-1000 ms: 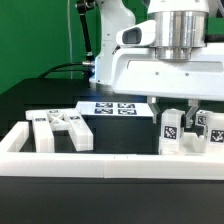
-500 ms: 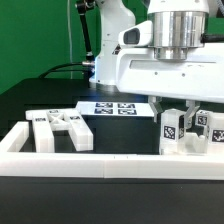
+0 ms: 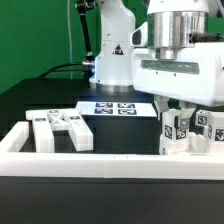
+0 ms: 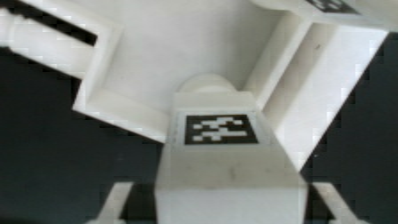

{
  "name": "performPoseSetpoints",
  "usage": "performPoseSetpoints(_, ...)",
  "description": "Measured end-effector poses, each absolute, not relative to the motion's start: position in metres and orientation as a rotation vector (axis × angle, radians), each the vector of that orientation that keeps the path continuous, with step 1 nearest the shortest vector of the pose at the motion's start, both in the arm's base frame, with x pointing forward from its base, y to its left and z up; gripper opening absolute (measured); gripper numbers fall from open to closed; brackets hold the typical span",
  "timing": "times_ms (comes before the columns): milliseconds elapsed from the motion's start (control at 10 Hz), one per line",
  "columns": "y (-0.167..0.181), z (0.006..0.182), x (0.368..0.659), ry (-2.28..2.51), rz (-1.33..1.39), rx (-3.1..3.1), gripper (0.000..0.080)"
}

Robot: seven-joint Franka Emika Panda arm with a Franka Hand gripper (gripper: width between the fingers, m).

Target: Assemble chair

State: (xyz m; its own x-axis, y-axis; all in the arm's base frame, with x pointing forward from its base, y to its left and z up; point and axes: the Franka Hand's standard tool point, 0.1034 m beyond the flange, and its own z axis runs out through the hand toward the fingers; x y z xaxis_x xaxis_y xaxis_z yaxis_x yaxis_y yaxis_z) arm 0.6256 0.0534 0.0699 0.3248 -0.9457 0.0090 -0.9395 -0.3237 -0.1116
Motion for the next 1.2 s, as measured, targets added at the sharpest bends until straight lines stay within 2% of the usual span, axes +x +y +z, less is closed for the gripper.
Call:
performPoseSetpoints(600, 0.0589, 0.0692, 0.6254, 2.38, -0.051, -1.868, 0.0291)
performPoseSetpoints(1200, 0.0581, 0.0687, 0.6255, 2.605, -0.01, -1.51, 0.0291)
